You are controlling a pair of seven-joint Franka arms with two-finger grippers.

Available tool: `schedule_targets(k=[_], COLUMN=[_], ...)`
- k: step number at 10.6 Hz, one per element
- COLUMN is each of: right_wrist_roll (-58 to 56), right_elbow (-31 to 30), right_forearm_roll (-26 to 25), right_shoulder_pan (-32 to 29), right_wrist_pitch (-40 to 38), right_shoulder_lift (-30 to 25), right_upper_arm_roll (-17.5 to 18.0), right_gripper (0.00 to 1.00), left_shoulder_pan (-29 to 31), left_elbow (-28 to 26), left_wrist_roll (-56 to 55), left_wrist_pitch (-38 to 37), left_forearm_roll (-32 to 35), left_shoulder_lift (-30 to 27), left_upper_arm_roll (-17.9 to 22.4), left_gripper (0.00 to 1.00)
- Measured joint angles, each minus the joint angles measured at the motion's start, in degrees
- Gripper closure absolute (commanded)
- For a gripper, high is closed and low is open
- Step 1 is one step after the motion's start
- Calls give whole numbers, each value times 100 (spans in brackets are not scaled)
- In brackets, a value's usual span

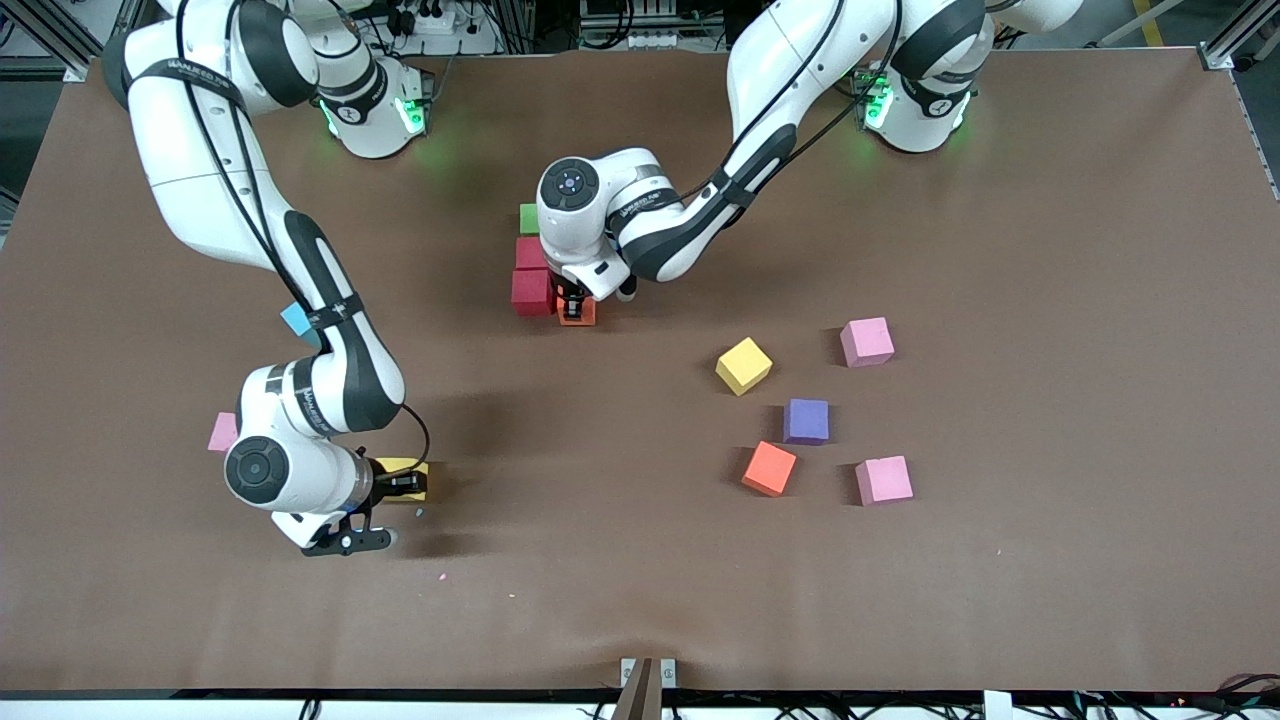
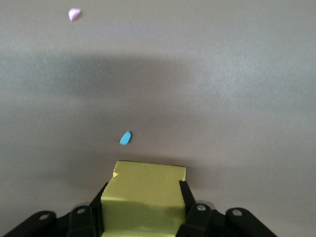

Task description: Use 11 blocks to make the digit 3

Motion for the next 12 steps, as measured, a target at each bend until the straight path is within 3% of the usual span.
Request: schedule_targets(k=[12], right_wrist_roll=[-18], right_elbow=[41], right_forearm_roll=[3], right_shoulder_pan=[307], right_wrist_pitch=[-1635], right_shoulder_lift=[-932], right_upper_arm_roll=[181], right_gripper=[90], left_shoulder_pan=[-142], left_elbow=[489], left_wrist_roll=[0], left_wrist_pitch=[-412], left_forearm_roll=[-110], left_shoulder_lift=[317], left_upper_arm_roll=[-31], left_gripper=[100])
